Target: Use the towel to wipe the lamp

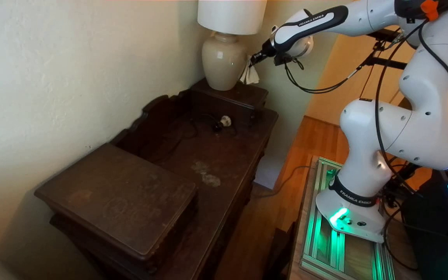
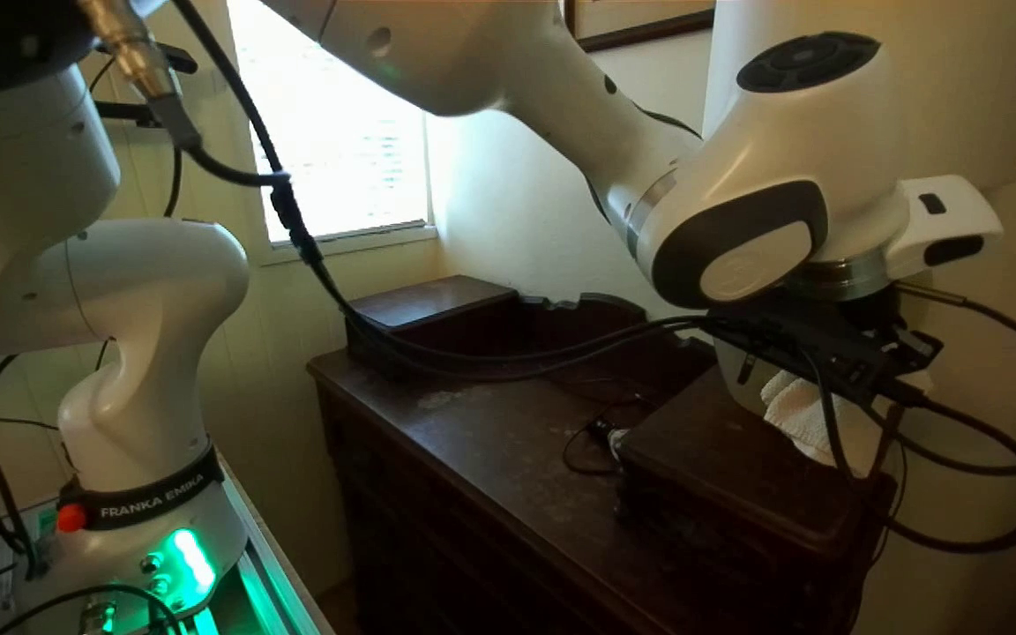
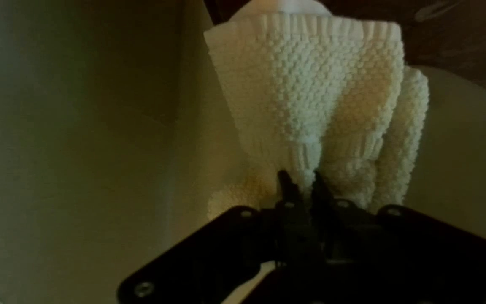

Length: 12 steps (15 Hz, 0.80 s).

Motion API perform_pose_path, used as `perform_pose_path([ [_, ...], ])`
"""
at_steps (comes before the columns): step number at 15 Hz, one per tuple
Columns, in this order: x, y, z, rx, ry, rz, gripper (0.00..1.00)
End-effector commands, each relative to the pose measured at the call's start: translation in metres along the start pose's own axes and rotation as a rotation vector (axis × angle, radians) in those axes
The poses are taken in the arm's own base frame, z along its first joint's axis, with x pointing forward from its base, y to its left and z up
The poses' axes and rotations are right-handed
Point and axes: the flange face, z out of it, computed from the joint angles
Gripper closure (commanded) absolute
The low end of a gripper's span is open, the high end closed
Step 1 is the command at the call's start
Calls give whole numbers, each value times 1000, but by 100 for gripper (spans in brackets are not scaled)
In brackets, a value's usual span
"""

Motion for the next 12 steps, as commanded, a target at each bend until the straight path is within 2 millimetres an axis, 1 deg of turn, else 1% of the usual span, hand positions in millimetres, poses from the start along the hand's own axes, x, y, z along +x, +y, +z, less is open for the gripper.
perform_pose_path([
  [1,-2,3,20,16,-24,34,97],
  [4,-8,2,31,19,-49,50,97],
  [7,-10,2,32,17,-54,54,97],
  [10,-2,0,18,15,-26,38,97],
  [12,6,-7,6,12,10,13,97],
])
